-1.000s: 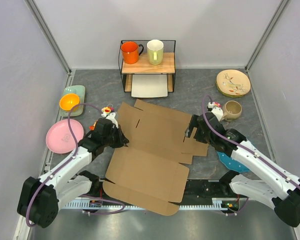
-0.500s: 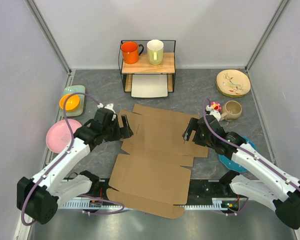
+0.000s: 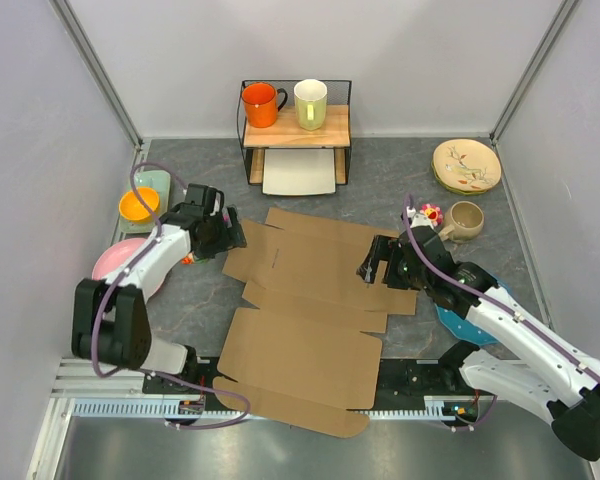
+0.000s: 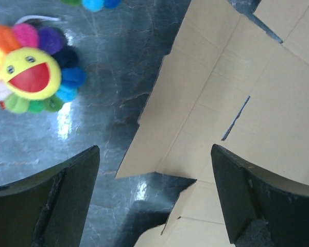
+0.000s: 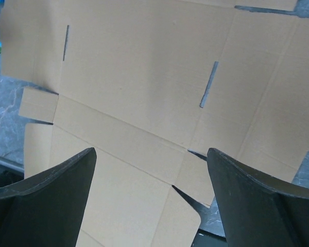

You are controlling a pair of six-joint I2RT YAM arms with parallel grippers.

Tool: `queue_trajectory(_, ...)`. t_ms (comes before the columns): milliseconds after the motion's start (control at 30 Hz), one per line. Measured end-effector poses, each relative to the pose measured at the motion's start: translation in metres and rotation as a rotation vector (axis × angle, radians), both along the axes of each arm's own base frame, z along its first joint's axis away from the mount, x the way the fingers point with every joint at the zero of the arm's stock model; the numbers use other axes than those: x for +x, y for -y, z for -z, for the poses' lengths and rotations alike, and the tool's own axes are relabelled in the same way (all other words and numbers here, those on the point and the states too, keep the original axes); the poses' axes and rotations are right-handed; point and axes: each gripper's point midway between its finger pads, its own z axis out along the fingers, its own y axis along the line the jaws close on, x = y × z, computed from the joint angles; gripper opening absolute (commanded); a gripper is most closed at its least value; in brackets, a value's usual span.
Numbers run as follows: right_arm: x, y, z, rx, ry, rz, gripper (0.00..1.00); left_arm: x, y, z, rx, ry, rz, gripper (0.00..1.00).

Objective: Fold the paper box

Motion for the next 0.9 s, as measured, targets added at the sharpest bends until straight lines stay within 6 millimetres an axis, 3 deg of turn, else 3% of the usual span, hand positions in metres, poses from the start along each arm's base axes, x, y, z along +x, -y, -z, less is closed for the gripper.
queue_trajectory(200, -0.003, -0.009, -0.012, 0.029, 0.011, -0.057, 0.96, 0.022, 0.018, 0.020, -0.067, -0.055, 0.109, 0.93)
queue_trajectory(333, -0.004, -0.010, -0.020, 0.041, 0.031, -0.074, 0.96, 0.036, 0.034, 0.024, -0.125, -0.047, 0.189, 0.88)
queue_trajectory(433, -0.007, -0.007, -0.021, 0.037, 0.034, -0.078, 0.97, 0.036, 0.043, 0.032, -0.163, -0.066, 0.241, 0.81)
queue_trajectory(533, -0.009, -0.006, -0.021, 0.034, 0.030, -0.078, 0.97, 0.031, 0.049, 0.039, -0.197, -0.090, 0.282, 0.60)
queue_trajectory(633, -0.010, -0.005, -0.021, 0.033, 0.030, -0.077, 0.96, 0.022, 0.053, 0.044, -0.226, -0.106, 0.317, 0.47)
queue_trajectory(800, -0.010, -0.005, -0.020, 0.030, 0.027, -0.076, 0.96, 0.008, 0.057, 0.052, -0.253, -0.113, 0.353, 0.31)
queue_trajectory(900, -0.009, -0.005, -0.018, 0.026, 0.022, -0.076, 0.96, 0.007, 0.060, 0.046, -0.271, -0.082, 0.373, 0.24)
